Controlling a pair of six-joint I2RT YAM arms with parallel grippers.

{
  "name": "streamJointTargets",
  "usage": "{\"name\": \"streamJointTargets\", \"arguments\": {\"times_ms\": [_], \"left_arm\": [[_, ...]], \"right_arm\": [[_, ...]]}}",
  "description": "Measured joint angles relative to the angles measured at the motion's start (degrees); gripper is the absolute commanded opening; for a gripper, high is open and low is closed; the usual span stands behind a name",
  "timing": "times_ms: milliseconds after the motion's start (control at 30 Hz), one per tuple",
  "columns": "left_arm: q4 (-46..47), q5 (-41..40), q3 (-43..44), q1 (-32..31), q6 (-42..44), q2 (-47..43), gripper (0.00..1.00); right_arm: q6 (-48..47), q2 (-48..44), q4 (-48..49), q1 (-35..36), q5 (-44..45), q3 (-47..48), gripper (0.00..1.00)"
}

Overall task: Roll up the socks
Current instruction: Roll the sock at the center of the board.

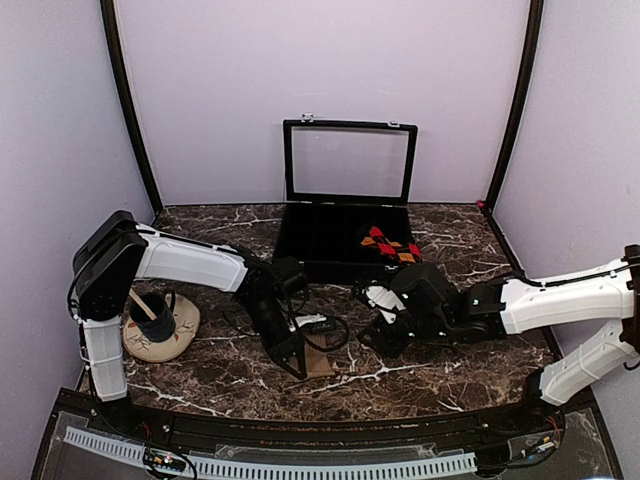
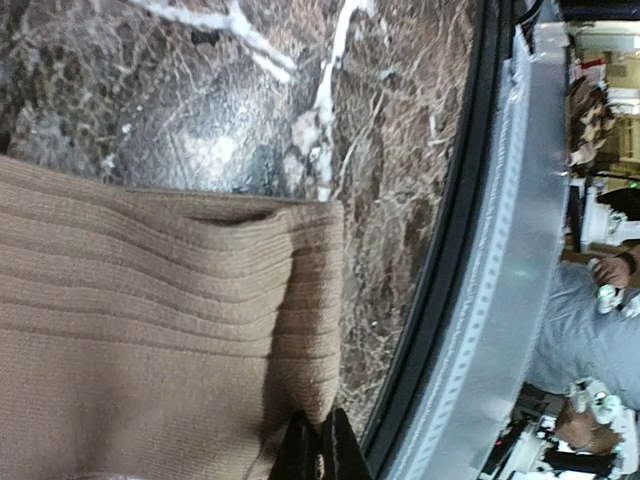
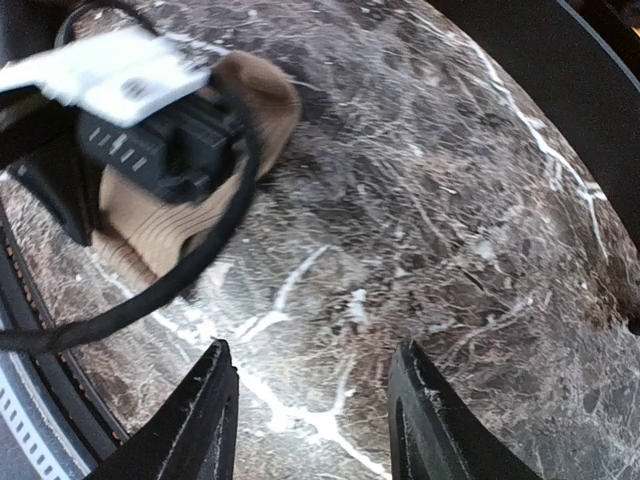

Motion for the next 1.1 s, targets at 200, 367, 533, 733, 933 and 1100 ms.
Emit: {"name": "streamJointTargets", "arguments": {"times_ms": [200, 367, 533, 733, 933, 1100], "left_arm": [[-0.2, 6.9, 0.1, 3.6, -0.9, 0.0, 0.0], [-0.1, 11.1, -0.3, 5.4, -1.5, 0.5, 0.0], [0.3, 14.3, -2.0, 5.7, -2.2, 2.5, 0.0], [0.5, 16.9, -4.1, 6.5, -3.0, 4.0, 0.0], [1.0, 19.1, -4.5, 8.6, -3.2, 4.4, 0.0], [0.9, 20.3, -4.7, 9.7, -3.1, 5.8, 0.0]], "right_arm": [[-2.2, -1.2, 1.6, 4.5, -1.3, -0.6, 0.46], [-3.8, -1.8, 2.6, 7.7, -2.5, -1.0, 0.48], [-6.1, -0.4, 4.2, 10.2, -4.2, -0.9, 0.49], [-9.7, 6.3, 5.5, 12.0, -6.0, 1.3, 0.5], [-13.5, 11.2, 7.9, 12.1, -7.1, 3.5, 0.51], [-17.3, 15.7, 9.7, 12.1, -7.9, 6.4, 0.5]]}}
